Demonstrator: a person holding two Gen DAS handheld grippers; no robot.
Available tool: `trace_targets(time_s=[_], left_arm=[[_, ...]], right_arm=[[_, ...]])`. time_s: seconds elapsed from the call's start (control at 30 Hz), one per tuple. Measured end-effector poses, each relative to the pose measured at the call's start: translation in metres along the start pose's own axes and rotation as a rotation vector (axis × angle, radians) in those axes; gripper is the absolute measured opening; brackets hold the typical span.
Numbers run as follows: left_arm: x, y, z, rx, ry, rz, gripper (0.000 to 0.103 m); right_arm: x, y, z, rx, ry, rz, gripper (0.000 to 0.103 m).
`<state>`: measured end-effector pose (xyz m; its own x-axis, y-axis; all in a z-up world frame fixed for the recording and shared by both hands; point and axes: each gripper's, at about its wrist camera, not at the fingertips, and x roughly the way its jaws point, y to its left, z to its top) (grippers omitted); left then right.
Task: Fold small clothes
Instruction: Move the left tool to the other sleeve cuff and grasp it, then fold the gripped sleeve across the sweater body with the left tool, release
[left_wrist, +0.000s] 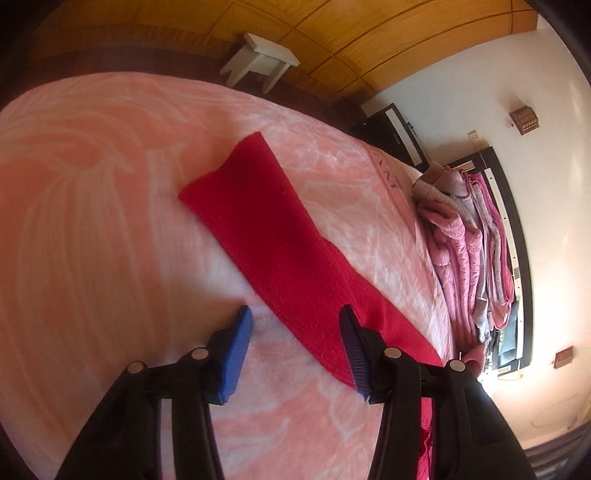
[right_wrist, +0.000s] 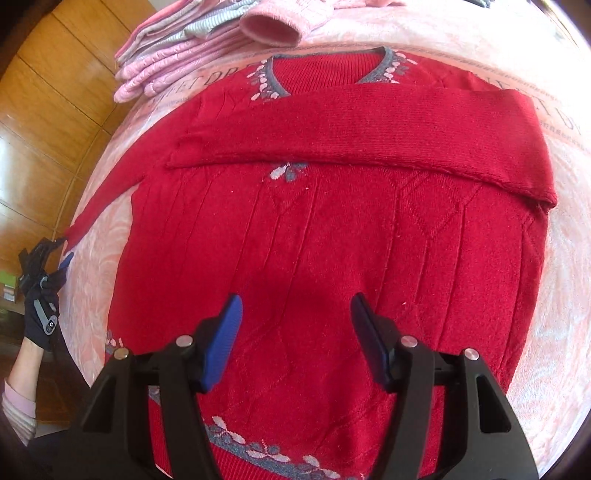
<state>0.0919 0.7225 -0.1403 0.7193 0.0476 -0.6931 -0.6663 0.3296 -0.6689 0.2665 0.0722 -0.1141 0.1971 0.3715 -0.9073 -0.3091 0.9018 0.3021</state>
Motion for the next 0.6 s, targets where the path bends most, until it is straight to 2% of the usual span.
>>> trace_targets(time_s=[0.23,0.47,0.6], left_arm=[[0.009,-0.004,0.016,0.043,-0.048,-0.006,0.045],[0.010,0.001,0.021,0.051,-0.069,0.014,0.010],[0.008,-0.001,0.021,0.057,-0.084,0.022,0.007]], right_arm=[[0.018,0.008,-0.005,-0.025,0.018,-0.051,0.062],[0.023,0.008,-0.002,-0.006,0.010,-0.049,0.063],[0.022,0.007,-0.002,-0.013,0.007,-0.046,0.063]])
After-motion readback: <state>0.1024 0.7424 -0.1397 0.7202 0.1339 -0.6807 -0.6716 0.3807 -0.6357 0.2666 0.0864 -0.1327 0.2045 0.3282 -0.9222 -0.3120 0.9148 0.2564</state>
